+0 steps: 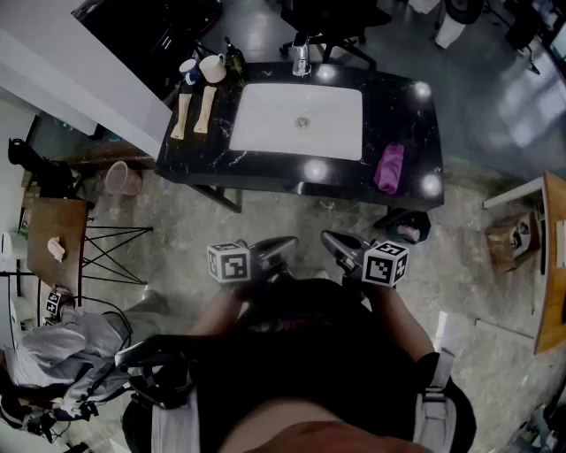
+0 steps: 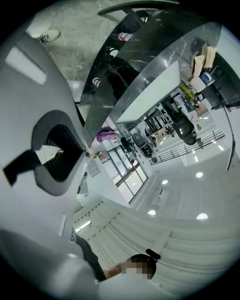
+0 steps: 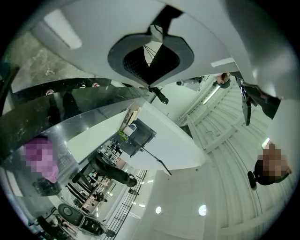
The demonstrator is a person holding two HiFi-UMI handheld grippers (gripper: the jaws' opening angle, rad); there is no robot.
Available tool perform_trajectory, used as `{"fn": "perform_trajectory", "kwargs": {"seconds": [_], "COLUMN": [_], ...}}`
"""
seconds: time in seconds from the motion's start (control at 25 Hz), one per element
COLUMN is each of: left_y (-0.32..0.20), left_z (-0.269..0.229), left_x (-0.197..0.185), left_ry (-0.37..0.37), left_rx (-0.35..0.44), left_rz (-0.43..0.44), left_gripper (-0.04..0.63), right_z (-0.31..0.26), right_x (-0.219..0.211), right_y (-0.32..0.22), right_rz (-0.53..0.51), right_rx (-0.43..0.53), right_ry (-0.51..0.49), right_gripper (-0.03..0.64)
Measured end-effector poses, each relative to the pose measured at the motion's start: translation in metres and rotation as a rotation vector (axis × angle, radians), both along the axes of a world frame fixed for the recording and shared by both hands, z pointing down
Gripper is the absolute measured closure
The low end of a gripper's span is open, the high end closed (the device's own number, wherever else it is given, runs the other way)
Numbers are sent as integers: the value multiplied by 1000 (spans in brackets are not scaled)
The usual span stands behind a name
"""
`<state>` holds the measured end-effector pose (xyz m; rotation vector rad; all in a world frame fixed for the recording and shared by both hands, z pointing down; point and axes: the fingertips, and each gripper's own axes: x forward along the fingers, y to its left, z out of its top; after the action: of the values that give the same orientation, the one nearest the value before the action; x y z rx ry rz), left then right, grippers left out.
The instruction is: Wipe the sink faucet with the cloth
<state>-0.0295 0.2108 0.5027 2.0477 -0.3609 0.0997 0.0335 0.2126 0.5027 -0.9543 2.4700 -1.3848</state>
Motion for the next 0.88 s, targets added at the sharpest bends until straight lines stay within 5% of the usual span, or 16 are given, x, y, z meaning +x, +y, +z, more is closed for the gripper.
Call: {"fn": "perform_trajectory", "kwargs": {"seconds": [0.6, 0.88], "left_y": [5, 7], "left_z": [6, 6], "left_x": [-3, -5], "left_ry": [1, 23], "left_rx": [-6, -21], "left_rz": [1, -14], "left_gripper": [595, 595], "right_z": [6, 10], "right_x": [0, 54], "right_y": [3, -21], "right_rz": [15, 192], "right_rx": [-13, -31], "right_ry": [3, 51], "right_gripper": [604, 562]}}
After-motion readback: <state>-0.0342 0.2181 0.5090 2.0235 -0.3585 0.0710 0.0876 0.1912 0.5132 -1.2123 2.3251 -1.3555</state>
